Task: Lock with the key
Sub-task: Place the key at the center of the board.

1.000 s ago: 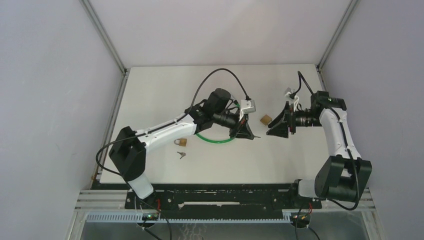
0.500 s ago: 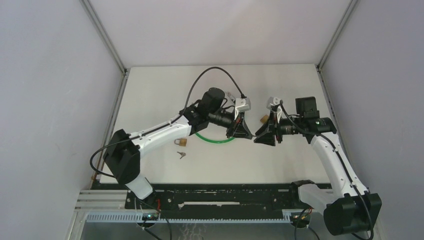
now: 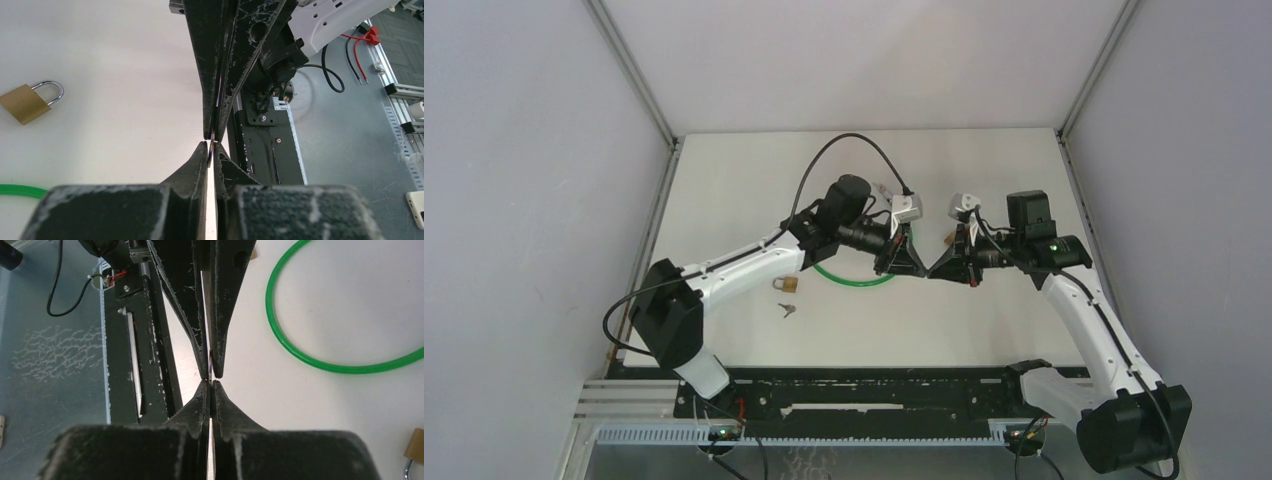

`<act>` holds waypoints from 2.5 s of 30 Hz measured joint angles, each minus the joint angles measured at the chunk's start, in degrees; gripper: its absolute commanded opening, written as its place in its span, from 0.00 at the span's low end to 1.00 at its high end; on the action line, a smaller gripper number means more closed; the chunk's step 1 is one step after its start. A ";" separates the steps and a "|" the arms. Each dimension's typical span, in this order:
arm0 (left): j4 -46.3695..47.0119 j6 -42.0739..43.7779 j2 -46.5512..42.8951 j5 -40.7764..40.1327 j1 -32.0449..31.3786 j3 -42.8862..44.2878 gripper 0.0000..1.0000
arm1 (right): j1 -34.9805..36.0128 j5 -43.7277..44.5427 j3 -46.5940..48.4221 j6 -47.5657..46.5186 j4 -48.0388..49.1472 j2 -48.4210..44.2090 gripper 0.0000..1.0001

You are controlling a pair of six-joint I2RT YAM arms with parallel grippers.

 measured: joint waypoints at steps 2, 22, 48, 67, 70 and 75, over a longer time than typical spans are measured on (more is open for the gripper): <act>0.13 0.02 0.00 -0.09 0.00 -0.09 0.27 | -0.04 0.48 0.00 -0.44 -0.33 -0.42 0.00; -13.88 8.66 -4.68 -16.11 8.00 0.70 0.88 | -20.46 17.84 0.00 -7.67 -5.68 6.27 0.00; -20.28 22.62 -29.31 -43.82 8.59 -6.54 1.00 | -19.50 33.33 -1.92 0.70 3.15 20.22 0.00; -19.21 24.04 -30.01 -46.73 8.61 -10.47 1.00 | -10.36 37.81 0.00 3.63 3.80 32.92 0.16; -19.08 24.02 -29.99 -47.41 8.63 -10.47 1.00 | -8.87 39.34 0.04 4.44 3.85 34.45 0.32; -18.91 23.39 -29.70 -47.74 9.49 -10.47 1.00 | -8.20 41.11 0.37 5.40 3.82 34.77 0.53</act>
